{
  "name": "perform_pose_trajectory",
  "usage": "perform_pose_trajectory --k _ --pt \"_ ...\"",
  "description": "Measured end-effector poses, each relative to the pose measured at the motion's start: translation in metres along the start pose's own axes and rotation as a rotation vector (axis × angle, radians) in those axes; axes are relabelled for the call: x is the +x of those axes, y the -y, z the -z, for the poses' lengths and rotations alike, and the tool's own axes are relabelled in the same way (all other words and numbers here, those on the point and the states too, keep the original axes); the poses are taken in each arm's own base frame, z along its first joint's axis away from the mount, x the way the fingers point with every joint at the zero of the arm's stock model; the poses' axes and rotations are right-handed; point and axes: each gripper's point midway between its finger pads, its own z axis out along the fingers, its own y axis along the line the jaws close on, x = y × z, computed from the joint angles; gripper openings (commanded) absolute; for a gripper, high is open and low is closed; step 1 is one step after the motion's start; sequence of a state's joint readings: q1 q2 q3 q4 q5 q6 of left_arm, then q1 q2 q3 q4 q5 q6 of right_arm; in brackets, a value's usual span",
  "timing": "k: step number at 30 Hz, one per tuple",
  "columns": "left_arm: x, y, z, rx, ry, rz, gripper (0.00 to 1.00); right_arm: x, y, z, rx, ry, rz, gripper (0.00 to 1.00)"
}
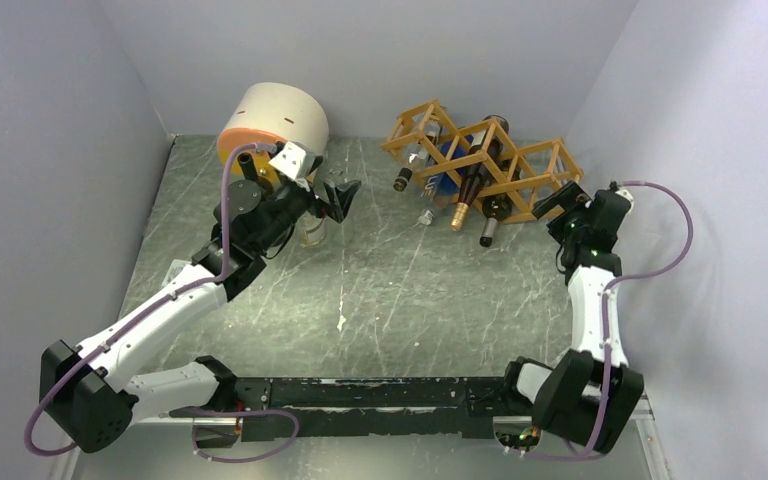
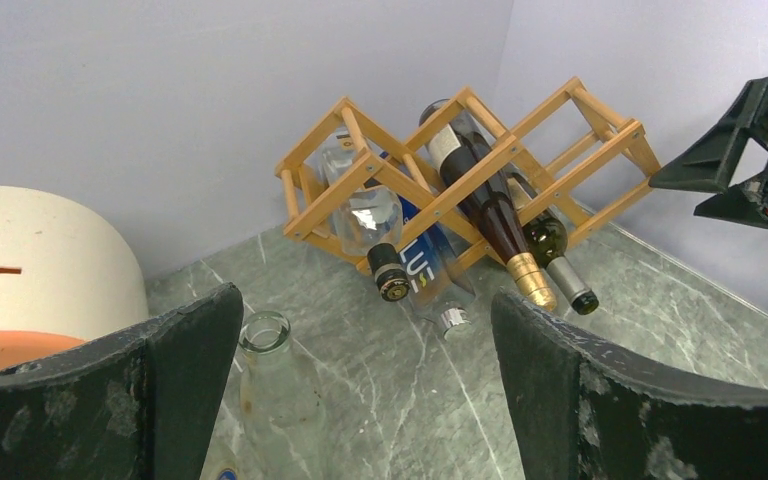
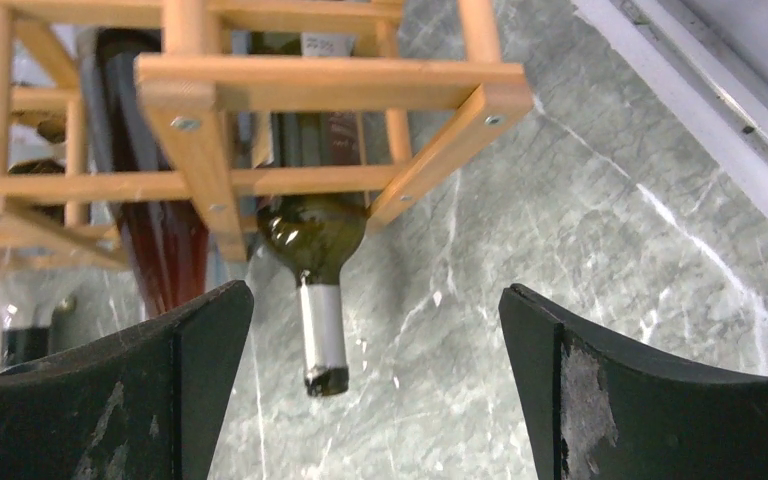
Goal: Take the wine bottle off the wine rack
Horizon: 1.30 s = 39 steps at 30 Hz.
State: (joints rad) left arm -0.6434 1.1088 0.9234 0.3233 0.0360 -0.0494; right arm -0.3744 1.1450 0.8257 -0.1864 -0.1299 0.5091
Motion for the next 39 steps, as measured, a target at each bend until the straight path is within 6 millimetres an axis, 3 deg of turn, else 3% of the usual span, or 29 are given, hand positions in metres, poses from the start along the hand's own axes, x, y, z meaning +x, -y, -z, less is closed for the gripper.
perform_pose_trajectory --k 8,18,24,31,35,39 --pt "0.0 0.005 -0.001 0.021 -0.004 0.02 0.98 0.024 -0.032 0.032 -0.151 -0.088 0.037 1.0" --pt "0.004 0.005 -0.002 0.023 -0.016 0.029 0.98 0.108 -0.125 0.049 -0.382 -0.324 0.154 1.0" --pt "0.008 0.005 -0.003 0.022 -0.027 0.031 0.98 0.131 -0.176 0.042 -0.452 -0.381 0.159 0.99" --pt "0.005 0.005 -0.003 0.023 -0.023 0.03 0.98 0.14 -0.241 0.028 -0.527 -0.378 0.148 0.96" --pt "0.005 0.005 -0.003 0.023 -0.024 0.03 0.98 0.146 -0.259 0.009 -0.514 -0.382 0.097 0.93" --pt "0.005 0.005 -0.003 0.023 -0.024 0.03 0.98 0.158 -0.258 -0.015 -0.459 -0.383 0.033 0.91"
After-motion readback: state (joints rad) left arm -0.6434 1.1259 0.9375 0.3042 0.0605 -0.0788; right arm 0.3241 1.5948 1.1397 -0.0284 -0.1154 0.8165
